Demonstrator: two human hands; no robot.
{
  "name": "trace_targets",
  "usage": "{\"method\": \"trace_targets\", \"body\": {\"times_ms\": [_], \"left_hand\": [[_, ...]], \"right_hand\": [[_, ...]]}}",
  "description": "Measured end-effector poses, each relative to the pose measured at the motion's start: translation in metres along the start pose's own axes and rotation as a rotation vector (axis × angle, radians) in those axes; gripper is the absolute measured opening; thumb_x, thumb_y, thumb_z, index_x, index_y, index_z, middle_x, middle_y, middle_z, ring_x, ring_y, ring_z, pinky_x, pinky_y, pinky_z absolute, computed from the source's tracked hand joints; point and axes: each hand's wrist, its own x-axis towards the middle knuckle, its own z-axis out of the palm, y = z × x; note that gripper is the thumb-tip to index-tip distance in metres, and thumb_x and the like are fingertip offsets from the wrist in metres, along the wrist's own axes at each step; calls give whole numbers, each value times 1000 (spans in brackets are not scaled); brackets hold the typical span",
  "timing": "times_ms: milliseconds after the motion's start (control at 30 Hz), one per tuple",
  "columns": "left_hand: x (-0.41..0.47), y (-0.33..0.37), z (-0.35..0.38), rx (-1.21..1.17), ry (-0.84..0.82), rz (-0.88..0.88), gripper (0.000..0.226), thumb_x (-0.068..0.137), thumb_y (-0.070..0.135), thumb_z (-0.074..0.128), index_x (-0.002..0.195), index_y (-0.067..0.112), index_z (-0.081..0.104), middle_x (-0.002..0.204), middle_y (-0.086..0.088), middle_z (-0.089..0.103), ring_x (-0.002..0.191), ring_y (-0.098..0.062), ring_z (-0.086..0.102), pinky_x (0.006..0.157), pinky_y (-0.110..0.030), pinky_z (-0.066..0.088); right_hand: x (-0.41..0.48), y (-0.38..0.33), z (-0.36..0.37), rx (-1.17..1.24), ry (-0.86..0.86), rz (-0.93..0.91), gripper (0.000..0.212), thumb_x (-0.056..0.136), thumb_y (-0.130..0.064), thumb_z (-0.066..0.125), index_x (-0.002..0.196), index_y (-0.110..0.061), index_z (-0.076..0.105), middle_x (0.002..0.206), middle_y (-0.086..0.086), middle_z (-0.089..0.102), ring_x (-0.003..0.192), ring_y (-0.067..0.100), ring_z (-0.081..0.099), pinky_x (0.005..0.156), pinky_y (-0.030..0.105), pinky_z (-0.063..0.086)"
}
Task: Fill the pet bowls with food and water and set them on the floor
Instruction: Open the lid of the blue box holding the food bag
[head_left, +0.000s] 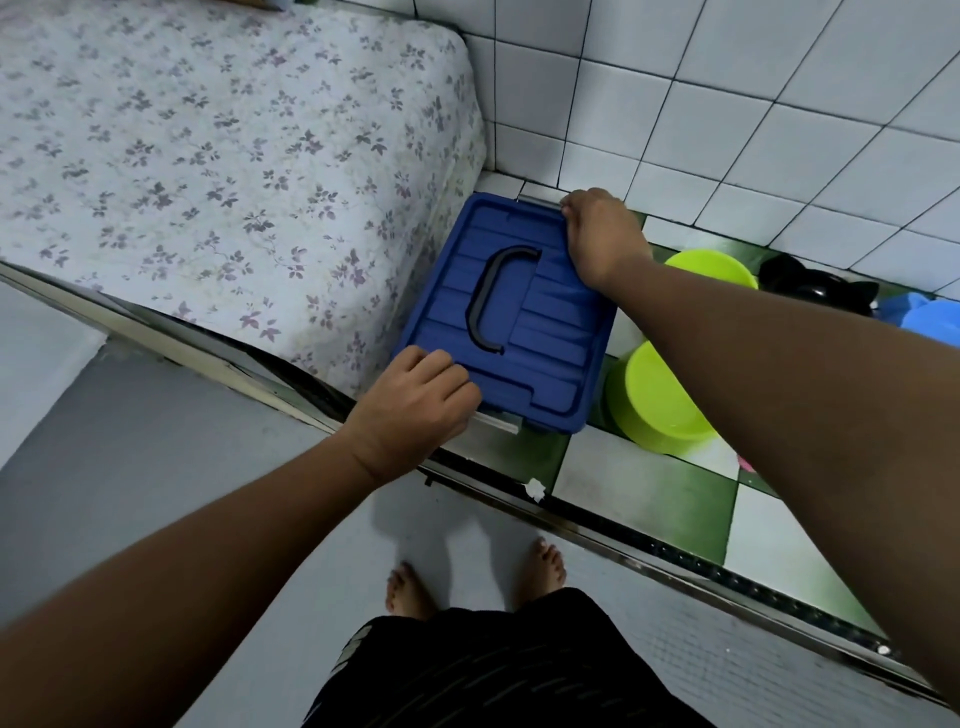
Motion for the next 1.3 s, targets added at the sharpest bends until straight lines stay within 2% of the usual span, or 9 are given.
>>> {"method": "trace_targets", "body": {"times_ms": [467,533,633,700,767,933,1033,1167,1300], "left_hand": [[-7,5,11,-10,102,-129,16,82,9,66,90,13,53,84,-9,54,79,-26,42,72,-39,39],[-7,4,10,-35,65,-147,24,81,16,69,97,16,50,88,-9,55,82,-27,44,74,-39,40],[-9,2,3,-128,-3,-196,40,84,44,75,106,18,55,97,-7,58,89,-26,51,81,-41,42],[-9,-1,-5,-227,4,-305,46,87,55,68,112,17,62,106,-6,60,100,-24,52,89,-42,41],[-1,-6,-12,-296,13,-507,47,93,51,59,125,16,62,120,-6,60,115,-24,52,99,-43,40],[27,-25,-25,-486,-179,-1035,61,107,40,46,159,11,31,159,-11,40,146,-29,35,122,-44,29],[33,-31,-25,-684,-302,-1142,59,107,37,44,159,11,32,160,-10,40,145,-29,40,121,-41,32],[39,-30,-24,-822,-359,-1230,63,108,33,45,162,8,24,167,-8,28,153,-26,29,125,-35,22],[40,-29,-26,-935,-295,-1232,42,106,29,49,146,17,49,143,0,55,134,-25,51,112,-30,37]], "right_hand": [[-3,-1,-5,40,-24,-5,30,104,-18,38,115,-3,62,115,22,60,105,40,57,88,44,47],[-5,-1,-6,66,-19,-1,32,104,-21,40,121,-5,61,120,21,59,110,39,55,93,43,46],[-9,1,-7,92,10,37,37,103,-25,42,129,-5,58,127,20,58,119,37,52,99,42,44],[-15,4,-7,109,48,78,40,103,-26,44,133,-3,55,128,21,57,121,37,51,103,41,41],[-23,7,-8,151,85,137,43,103,-25,45,136,0,51,132,23,55,126,37,48,108,39,36],[-46,5,-8,296,130,365,38,103,-26,45,128,2,53,123,25,60,117,39,55,94,35,41],[-56,1,-5,390,99,413,39,103,-27,43,132,-1,50,122,20,62,111,36,58,92,35,44],[-56,-6,-8,455,110,480,30,103,-22,43,122,0,53,116,20,64,107,37,60,90,38,47],[-56,-16,-14,443,133,507,27,102,-18,44,120,1,52,120,22,60,108,35,58,80,30,39]]}}
